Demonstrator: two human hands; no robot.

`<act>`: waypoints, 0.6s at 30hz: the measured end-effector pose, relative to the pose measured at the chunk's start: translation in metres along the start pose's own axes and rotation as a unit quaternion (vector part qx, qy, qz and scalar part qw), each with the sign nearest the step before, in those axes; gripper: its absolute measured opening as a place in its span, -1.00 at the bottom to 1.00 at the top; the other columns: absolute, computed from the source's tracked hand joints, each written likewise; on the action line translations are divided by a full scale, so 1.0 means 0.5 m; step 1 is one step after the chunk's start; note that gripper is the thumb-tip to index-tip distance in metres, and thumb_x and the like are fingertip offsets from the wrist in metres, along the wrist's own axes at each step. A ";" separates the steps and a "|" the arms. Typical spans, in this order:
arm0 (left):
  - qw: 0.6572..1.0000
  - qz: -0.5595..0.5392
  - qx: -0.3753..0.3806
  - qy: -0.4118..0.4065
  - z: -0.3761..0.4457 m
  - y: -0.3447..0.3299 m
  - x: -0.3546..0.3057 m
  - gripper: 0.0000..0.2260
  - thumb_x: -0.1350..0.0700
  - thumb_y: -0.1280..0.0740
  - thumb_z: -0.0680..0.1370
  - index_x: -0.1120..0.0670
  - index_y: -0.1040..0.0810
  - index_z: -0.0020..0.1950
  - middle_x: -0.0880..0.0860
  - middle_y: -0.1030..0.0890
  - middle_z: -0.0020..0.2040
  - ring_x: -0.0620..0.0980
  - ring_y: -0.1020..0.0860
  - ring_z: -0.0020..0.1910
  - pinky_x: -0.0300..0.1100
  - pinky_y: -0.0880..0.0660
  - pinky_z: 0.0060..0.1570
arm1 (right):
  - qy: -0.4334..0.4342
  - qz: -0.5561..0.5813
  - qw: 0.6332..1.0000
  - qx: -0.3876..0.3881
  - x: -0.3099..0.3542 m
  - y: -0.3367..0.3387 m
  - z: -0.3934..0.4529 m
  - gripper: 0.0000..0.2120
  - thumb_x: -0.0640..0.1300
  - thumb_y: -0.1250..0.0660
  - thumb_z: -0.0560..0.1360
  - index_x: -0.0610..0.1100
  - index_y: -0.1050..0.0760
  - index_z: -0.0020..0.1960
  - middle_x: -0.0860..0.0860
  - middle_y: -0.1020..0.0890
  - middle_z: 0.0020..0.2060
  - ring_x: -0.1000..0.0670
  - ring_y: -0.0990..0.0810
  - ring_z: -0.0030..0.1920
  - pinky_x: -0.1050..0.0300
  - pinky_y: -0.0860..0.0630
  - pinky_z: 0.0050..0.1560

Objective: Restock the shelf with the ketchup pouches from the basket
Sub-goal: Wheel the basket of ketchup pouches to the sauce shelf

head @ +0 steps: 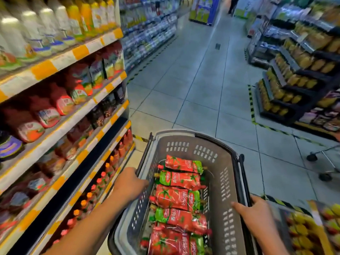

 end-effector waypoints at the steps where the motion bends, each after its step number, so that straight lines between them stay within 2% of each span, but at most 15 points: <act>1: 1.000 0.005 -0.002 0.002 0.040 -0.001 -0.014 -0.73 0.08 -0.57 0.43 0.19 -0.53 -0.10 0.16 -0.63 -0.27 0.12 -0.61 -0.36 -0.12 -0.41 -0.38 | -0.006 -0.004 1.000 0.002 0.012 -0.019 0.039 -0.55 -0.16 -0.61 0.47 -0.27 -0.58 0.29 -0.05 -0.64 -0.17 0.05 -0.55 -0.27 0.07 -0.54 -0.10; 3: 1.000 0.019 0.001 0.007 0.112 -0.001 -0.044 -0.75 0.08 -0.56 0.43 0.19 -0.57 -0.11 0.14 -0.65 -0.29 0.12 -0.64 -0.34 -0.03 -0.52 -0.35 | -0.019 -0.008 1.000 0.009 0.032 -0.053 0.105 -0.61 -0.11 -0.62 0.45 -0.20 -0.62 0.20 -0.02 -0.70 -0.19 -0.03 -0.68 -0.23 -0.01 -0.68 -0.08; 4: 1.000 0.026 0.003 0.008 0.147 -0.001 -0.058 -0.74 0.05 -0.56 0.42 0.19 -0.58 -0.11 0.14 -0.67 -0.28 0.13 -0.65 -0.30 0.01 -0.57 -0.29 | -0.022 -0.006 1.000 0.003 0.045 -0.067 0.132 -0.65 -0.11 -0.62 0.45 -0.20 -0.61 0.15 -0.03 -0.70 -0.19 -0.03 -0.69 -0.23 -0.02 -0.68 -0.11; 7: 0.999 0.040 0.012 -0.012 0.257 -0.008 -0.094 -0.67 -0.02 -0.55 0.36 0.12 -0.51 -0.07 0.11 -0.67 -0.22 0.16 -0.68 -0.26 0.11 -0.63 -0.21 | -0.008 0.001 1.000 -0.020 0.093 -0.098 0.210 -0.75 -0.16 -0.59 0.47 -0.15 -0.53 -0.03 -0.06 -0.63 -0.23 0.08 -0.54 -0.29 0.11 -0.46 -0.28; 9: 0.999 0.044 0.017 -0.020 0.332 -0.017 -0.114 -0.65 -0.04 -0.53 0.33 0.10 -0.48 -0.07 0.21 -0.67 -0.25 0.19 -0.65 -0.34 0.11 -0.60 -0.32 | -0.006 0.004 1.000 -0.018 0.121 -0.122 0.273 -0.77 -0.15 -0.58 0.48 -0.13 -0.53 -0.04 -0.03 -0.63 -0.25 0.05 -0.55 -0.29 0.11 -0.47 -0.28; 10: 0.999 0.044 0.018 -0.022 0.363 -0.020 -0.128 -0.64 -0.03 -0.53 0.34 0.12 -0.49 -0.05 0.22 -0.65 -0.29 0.18 -0.61 -0.40 0.04 -0.56 -0.40 | -0.003 0.004 1.000 -0.013 0.133 -0.134 0.303 -0.79 -0.14 -0.58 0.48 -0.13 -0.56 -0.03 -0.03 -0.65 -0.24 0.01 -0.59 -0.27 0.09 -0.51 -0.26; 12: 0.999 0.037 0.020 -0.019 0.420 -0.029 -0.150 -0.58 -0.01 -0.55 0.39 0.16 -0.55 0.13 0.20 -0.64 -0.31 0.11 -0.55 -0.44 -0.10 -0.46 -0.43 | 0.003 0.006 1.000 -0.007 0.158 -0.156 0.365 -0.80 -0.15 -0.57 0.49 -0.15 -0.61 0.03 0.01 -0.66 -0.23 -0.02 -0.64 -0.25 0.09 -0.52 -0.27; 13: 0.999 0.031 0.020 -0.015 0.448 -0.035 -0.154 -0.54 -0.02 -0.57 0.41 0.18 -0.57 0.19 0.17 -0.65 -0.30 0.09 -0.56 -0.43 -0.11 -0.47 -0.43 | 0.011 0.009 1.000 -0.005 0.174 -0.167 0.396 -0.80 -0.15 -0.57 0.49 -0.15 -0.61 0.04 0.02 -0.66 -0.24 -0.01 -0.64 -0.25 0.13 -0.49 -0.30; 15: 0.999 0.034 0.017 -0.001 0.504 -0.045 -0.159 -0.52 -0.13 -0.56 0.39 0.13 -0.60 0.16 0.12 -0.69 -0.28 0.09 -0.64 -0.38 0.01 -0.62 -0.37 | 0.024 0.008 1.000 0.005 0.210 -0.187 0.456 -0.82 -0.15 -0.56 0.50 -0.13 -0.58 -0.01 0.04 -0.63 -0.27 0.02 -0.60 -0.28 0.18 -0.40 -0.35; 18: 0.999 0.034 0.015 0.011 0.586 -0.062 -0.162 -0.50 -0.23 -0.50 0.31 0.05 -0.61 0.11 0.06 -0.70 -0.30 0.10 -0.67 -0.36 0.11 -0.66 -0.31 | 0.036 -0.004 0.999 0.012 0.252 -0.217 0.534 -0.76 -0.15 -0.56 0.50 -0.09 -0.50 -0.17 0.01 -0.57 -0.35 0.01 -0.55 -0.36 0.17 -0.34 -0.42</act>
Point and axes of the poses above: each hand's wrist, its own z-axis towards the middle knuckle, its own y-axis out of the back of the hand, x = y × z, the point moved 4 cm from there along z, towards the middle knuckle
